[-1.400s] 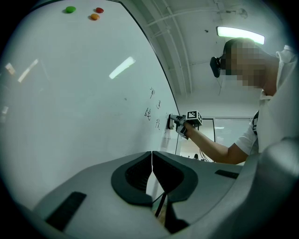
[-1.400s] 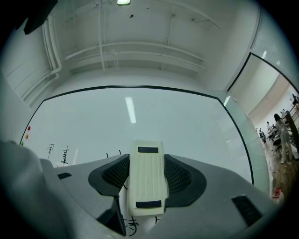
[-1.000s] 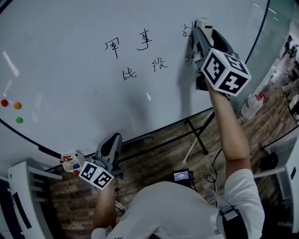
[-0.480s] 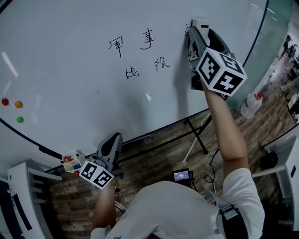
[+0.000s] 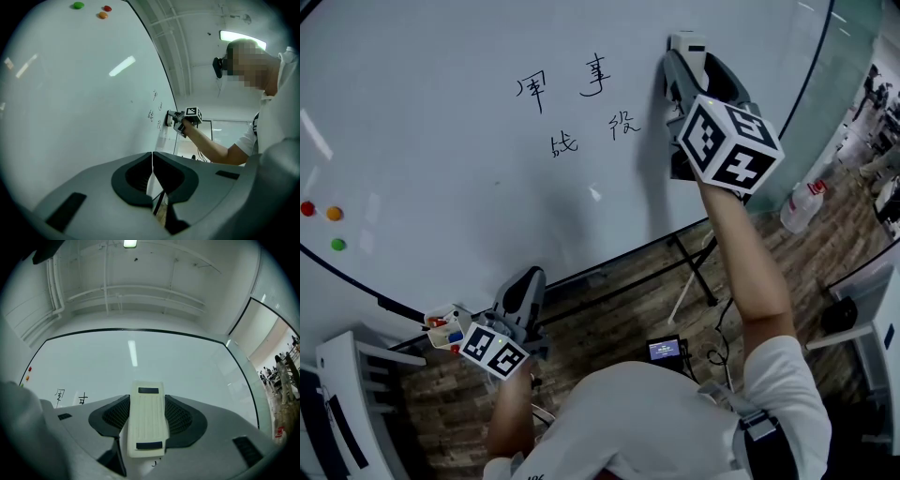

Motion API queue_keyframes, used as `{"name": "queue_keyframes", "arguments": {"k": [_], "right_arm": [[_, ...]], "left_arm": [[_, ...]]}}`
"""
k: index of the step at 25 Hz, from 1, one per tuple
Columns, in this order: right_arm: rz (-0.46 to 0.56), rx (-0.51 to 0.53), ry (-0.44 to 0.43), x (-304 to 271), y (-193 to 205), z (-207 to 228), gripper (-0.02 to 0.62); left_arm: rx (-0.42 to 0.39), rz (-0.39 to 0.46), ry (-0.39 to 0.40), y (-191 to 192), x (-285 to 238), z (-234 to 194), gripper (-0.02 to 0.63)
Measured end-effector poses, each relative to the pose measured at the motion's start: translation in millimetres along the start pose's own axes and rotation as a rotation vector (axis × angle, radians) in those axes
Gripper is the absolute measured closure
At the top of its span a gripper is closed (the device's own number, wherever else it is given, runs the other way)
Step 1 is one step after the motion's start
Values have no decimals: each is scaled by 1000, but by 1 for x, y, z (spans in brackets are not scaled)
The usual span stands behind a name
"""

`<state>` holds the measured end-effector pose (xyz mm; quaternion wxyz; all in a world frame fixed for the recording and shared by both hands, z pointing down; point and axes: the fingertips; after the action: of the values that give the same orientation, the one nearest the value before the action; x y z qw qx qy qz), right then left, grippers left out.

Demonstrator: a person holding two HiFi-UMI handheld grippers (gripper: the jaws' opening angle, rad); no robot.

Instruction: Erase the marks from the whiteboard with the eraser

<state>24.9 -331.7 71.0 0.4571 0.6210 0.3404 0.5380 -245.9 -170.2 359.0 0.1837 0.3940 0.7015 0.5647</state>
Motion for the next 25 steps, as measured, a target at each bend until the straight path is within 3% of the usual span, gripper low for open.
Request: {"name": "queue_keyframes", "arguments": {"k": [25], "right_arm": [[23,59,-41,9,6,-72,344]], "left_arm": [[21,8,4,3,12,-5,600]]}}
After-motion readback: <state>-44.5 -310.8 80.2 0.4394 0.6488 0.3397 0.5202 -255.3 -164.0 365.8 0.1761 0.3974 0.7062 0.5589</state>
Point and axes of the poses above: the fingertips, and each gripper's own axes: x backward along the fingers, z to its right, y out of its underside, and after that the axes turned 2 degrees about -z, right-handed
